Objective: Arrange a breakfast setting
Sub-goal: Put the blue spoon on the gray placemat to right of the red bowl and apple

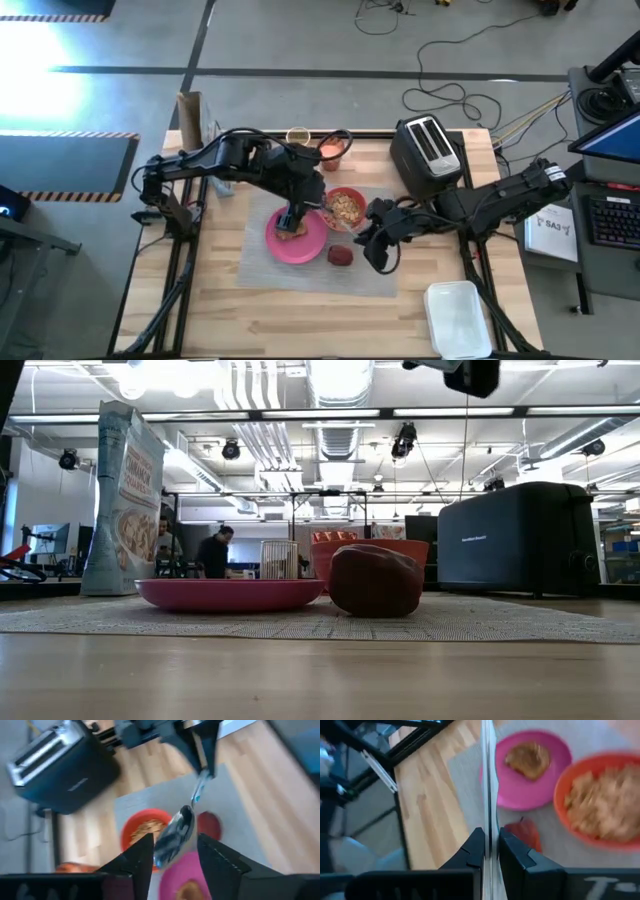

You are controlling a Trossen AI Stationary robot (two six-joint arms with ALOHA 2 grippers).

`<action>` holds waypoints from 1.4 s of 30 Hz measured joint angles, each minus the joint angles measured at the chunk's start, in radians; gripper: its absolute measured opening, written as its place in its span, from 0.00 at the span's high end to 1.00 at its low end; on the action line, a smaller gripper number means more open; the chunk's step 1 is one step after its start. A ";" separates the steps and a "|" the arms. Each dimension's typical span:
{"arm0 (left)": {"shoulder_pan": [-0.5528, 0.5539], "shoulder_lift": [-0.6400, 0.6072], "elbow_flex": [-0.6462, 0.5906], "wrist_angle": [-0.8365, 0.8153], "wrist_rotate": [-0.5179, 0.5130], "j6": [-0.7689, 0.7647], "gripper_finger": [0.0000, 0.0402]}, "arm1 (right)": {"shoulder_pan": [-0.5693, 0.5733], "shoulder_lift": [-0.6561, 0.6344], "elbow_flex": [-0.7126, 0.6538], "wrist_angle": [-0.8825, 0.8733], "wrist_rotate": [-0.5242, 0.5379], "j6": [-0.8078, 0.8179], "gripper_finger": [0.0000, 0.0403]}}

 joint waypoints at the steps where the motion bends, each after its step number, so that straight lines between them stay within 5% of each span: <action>1: 0.000 0.000 0.000 0.000 -0.026 0.016 0.65 | 0.000 0.000 -0.002 -0.004 -0.014 0.046 0.94; 14: 0.005 0.000 0.000 -0.038 -0.405 0.034 0.59 | 0.039 0.000 -0.083 -0.269 -0.038 0.616 0.94; 24: 0.019 0.000 0.000 -0.087 -0.414 0.052 0.59 | 0.078 0.001 -0.284 -0.219 -0.003 0.982 0.92; 42: 0.062 0.000 0.000 -0.100 -0.414 0.059 0.59 | 0.078 0.001 -0.567 0.214 0.046 1.064 0.92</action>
